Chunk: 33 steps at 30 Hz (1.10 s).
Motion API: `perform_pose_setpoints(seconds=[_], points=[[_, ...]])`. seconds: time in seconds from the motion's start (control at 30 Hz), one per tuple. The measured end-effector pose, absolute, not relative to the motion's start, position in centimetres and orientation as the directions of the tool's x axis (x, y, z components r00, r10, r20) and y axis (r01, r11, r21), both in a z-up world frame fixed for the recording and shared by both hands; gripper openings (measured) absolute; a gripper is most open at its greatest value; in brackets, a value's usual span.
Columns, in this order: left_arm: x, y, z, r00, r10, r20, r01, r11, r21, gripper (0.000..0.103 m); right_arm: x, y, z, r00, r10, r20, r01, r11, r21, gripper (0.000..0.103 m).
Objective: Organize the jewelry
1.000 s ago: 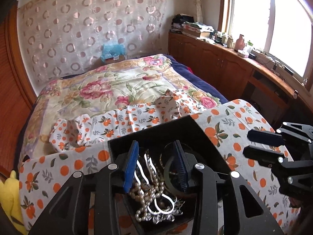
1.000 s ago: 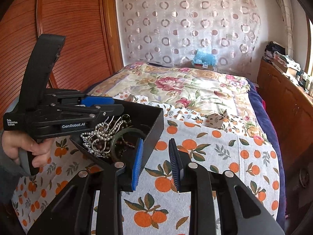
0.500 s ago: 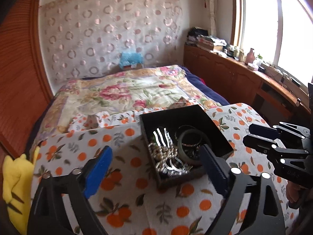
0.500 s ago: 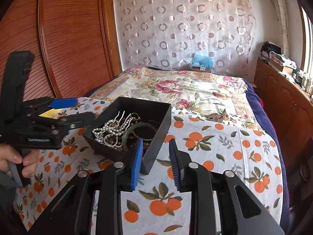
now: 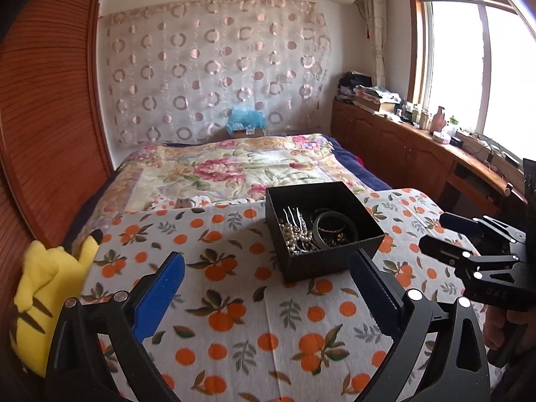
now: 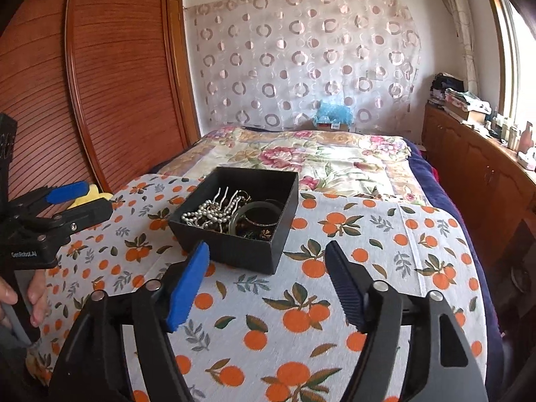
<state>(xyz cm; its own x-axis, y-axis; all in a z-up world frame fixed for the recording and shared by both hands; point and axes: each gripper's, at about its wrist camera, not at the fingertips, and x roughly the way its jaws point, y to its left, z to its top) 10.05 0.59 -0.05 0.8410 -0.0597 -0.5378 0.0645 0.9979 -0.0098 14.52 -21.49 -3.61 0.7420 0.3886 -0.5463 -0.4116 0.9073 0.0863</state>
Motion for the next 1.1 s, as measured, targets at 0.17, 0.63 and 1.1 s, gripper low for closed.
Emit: perform_pose_setpoints(seconds=[0.17, 0.63, 1.1], points=[[8.0, 0.6, 0.9, 0.851, -0.048, -0.522, 0.055, 0.998, -0.002, 0.095, 12.2, -21.6, -1.9, 0.776, 0.375, -0.507, -0.395, 0.916, 0.073, 0.082], [3.1, 0.7, 2.7, 0.874, -0.013, -0.486, 0.017, 1.000, 0.003, 0.095, 7.3, -21.5, 0.8, 0.820, 0.378, -0.430, -0.385, 0.920, 0.076, 0.100], [2.2, 0.2, 2.6, 0.878, -0.025, -0.478, 0.031, 1.000, 0.004, 0.095, 6.8, -21.4, 0.7, 0.823, 0.366, -0.434, -0.371, 0.926, 0.076, 0.100]])
